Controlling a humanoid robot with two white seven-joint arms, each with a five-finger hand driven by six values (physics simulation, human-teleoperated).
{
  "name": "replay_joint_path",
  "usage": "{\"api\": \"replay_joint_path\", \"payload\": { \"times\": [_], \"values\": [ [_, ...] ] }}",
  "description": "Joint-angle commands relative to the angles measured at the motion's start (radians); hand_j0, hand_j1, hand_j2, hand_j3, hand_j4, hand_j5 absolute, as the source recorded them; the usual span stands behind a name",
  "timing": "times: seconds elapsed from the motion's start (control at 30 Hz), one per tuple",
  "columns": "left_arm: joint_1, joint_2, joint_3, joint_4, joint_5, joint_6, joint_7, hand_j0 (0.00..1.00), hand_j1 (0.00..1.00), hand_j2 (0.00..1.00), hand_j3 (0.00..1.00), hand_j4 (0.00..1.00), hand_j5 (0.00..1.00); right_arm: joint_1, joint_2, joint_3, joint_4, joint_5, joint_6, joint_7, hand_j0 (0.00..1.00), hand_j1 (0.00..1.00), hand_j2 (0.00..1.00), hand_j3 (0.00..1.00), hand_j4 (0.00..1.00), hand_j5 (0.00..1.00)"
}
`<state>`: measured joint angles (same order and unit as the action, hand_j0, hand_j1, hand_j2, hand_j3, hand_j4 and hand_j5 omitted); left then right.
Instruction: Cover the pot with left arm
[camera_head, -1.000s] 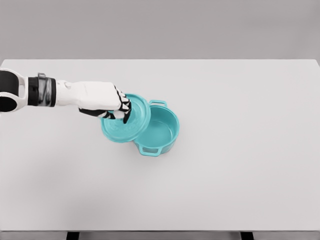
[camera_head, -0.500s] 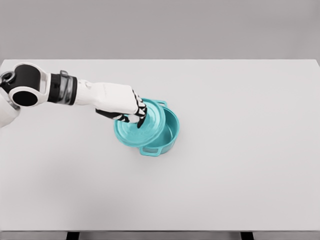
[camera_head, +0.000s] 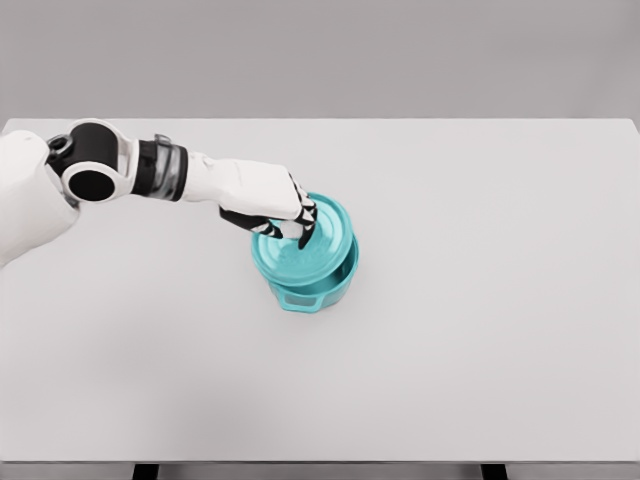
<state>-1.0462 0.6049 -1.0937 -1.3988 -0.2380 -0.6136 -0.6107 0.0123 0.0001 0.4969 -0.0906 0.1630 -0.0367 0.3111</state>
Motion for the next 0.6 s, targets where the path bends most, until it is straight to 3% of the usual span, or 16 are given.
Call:
{"api": "replay_joint_path", "payload": {
  "times": [0.0, 0.57],
  "values": [
    [0.000, -0.005, -0.003, 0.004, 0.005, 0.003, 0.000, 0.48, 0.48, 0.48, 0.48, 0.48, 0.48, 0.000, 0.000, 0.000, 0.000, 0.000, 0.000, 0.000, 1.00, 1.00, 1.00, 1.00, 1.00, 1.00],
    [0.002, -0.020, -0.015, 0.007, 0.002, 0.003, 0.000, 0.69, 0.69, 0.69, 0.69, 0.69, 0.69, 0.000, 0.000, 0.000, 0.000, 0.000, 0.000, 0.000, 1.00, 1.00, 1.00, 1.00, 1.00, 1.00]
  ]
}}
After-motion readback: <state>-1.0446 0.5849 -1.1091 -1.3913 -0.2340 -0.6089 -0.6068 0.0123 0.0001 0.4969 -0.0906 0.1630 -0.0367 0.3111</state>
